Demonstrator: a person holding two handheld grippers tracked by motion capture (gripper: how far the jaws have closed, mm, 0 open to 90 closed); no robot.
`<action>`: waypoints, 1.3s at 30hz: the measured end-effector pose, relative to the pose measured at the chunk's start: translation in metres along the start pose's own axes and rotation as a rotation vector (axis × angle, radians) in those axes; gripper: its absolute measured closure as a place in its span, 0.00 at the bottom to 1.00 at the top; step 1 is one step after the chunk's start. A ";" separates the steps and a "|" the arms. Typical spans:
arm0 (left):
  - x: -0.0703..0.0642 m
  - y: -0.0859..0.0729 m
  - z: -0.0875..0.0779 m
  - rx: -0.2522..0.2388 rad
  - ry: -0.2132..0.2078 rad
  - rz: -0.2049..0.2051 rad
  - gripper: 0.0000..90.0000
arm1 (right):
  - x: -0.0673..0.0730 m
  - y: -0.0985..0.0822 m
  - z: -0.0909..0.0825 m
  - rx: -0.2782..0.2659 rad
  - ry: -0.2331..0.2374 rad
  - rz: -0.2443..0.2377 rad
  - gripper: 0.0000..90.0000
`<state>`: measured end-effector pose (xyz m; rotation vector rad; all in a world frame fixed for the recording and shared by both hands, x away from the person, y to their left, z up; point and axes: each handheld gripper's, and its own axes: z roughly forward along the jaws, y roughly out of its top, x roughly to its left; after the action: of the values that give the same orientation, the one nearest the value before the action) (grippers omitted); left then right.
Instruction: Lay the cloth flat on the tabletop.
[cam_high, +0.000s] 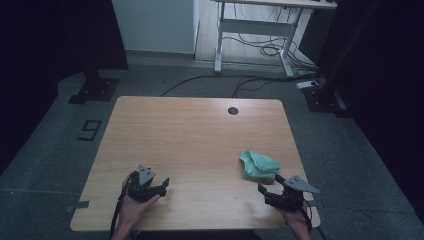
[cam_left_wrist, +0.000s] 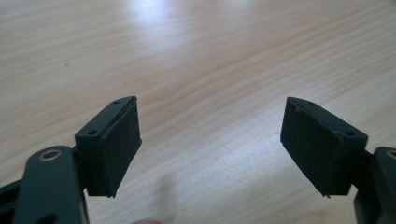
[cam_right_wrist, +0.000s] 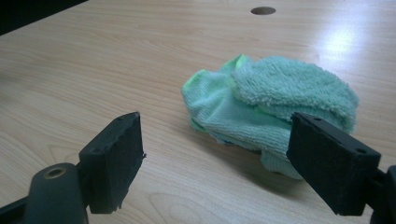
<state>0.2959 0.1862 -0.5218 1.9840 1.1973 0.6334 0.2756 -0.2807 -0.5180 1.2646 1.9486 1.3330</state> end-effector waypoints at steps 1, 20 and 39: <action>0.000 0.000 0.000 0.000 0.000 0.000 0.22 | 0.000 0.000 0.000 0.000 0.000 0.000 0.21; 0.000 0.004 -0.012 -0.033 -0.050 -0.035 0.26 | -0.019 0.016 0.003 0.025 -0.027 -0.031 0.18; -0.004 0.000 -0.008 -0.002 -0.061 -0.050 0.26 | -0.035 0.034 0.083 0.197 -0.030 -0.097 0.13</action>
<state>0.2882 0.1848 -0.5173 1.9515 1.2051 0.5453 0.3709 -0.2683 -0.5275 1.2534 2.1339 1.0912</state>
